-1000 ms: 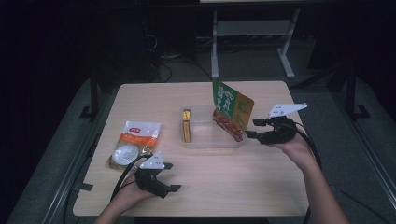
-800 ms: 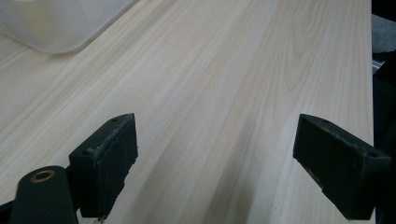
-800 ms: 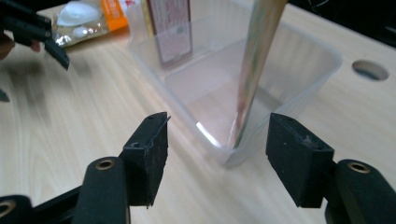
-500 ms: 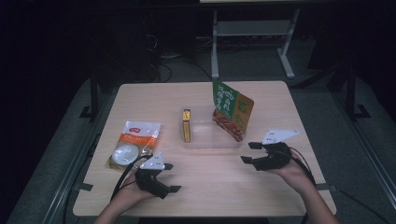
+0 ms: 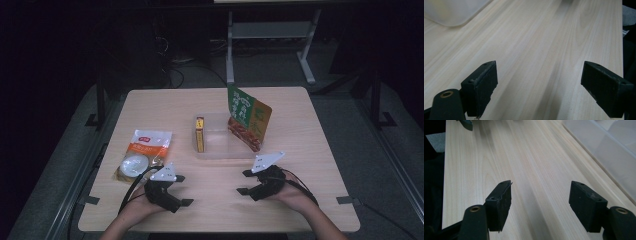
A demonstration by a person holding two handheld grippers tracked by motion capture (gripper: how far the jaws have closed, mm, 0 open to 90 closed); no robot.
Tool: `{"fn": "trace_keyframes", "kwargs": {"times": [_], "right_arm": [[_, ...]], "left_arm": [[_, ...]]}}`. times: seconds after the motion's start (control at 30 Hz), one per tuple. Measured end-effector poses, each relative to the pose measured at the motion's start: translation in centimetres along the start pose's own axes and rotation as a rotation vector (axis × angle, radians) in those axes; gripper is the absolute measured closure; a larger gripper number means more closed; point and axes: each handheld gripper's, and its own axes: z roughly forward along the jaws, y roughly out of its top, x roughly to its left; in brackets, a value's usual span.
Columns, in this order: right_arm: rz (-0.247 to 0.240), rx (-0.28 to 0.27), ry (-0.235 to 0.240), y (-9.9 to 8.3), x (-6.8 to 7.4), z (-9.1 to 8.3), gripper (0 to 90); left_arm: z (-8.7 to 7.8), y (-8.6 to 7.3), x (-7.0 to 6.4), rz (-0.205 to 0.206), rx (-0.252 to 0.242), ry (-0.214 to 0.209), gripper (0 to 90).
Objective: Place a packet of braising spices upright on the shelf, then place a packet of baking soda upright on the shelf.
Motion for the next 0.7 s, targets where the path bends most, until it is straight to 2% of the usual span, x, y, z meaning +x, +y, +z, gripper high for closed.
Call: {"fn": "trace_keyframes", "kwargs": {"times": [0.1,0.13,0.2,0.27,0.4,0.43,0.53,0.7], "right_arm": [[-0.008,0.004,0.005,0.0,0.2,0.1,33.8],[-0.011,0.005,0.005,0.0,0.2,0.1,33.8],[-0.01,0.005,0.004,0.0,0.1,0.1,33.8],[-0.005,0.003,0.005,0.0,0.0,0.1,33.8],[-0.019,0.012,-0.005,-0.2,-0.2,0.1,33.6],[-0.004,0.01,-0.001,-0.2,-0.2,0.0,33.5],[0.002,0.009,-0.005,-0.2,-0.2,0.0,33.5],[-0.008,0.016,-0.011,-0.3,-0.2,-0.1,33.5]], "left_arm": [[-0.6,0.0,0.3,-0.014,-0.014,0.028,13.2],[-0.8,0.0,0.4,-0.033,-0.025,0.038,13.2],[-1.4,-0.1,0.9,-0.027,-0.021,0.065,13.3],[-1.9,-0.2,1.3,-0.037,-0.028,0.093,13.3],[-3.2,-0.4,2.2,-0.066,-0.047,0.16,13.3],[-3.5,-0.5,2.5,-0.068,-0.052,0.18,13.3],[-4.6,-0.9,3.4,-0.081,-0.032,0.248,13.2],[-6.3,-1.8,5.1,-0.152,-0.035,0.344,13.3]]}}
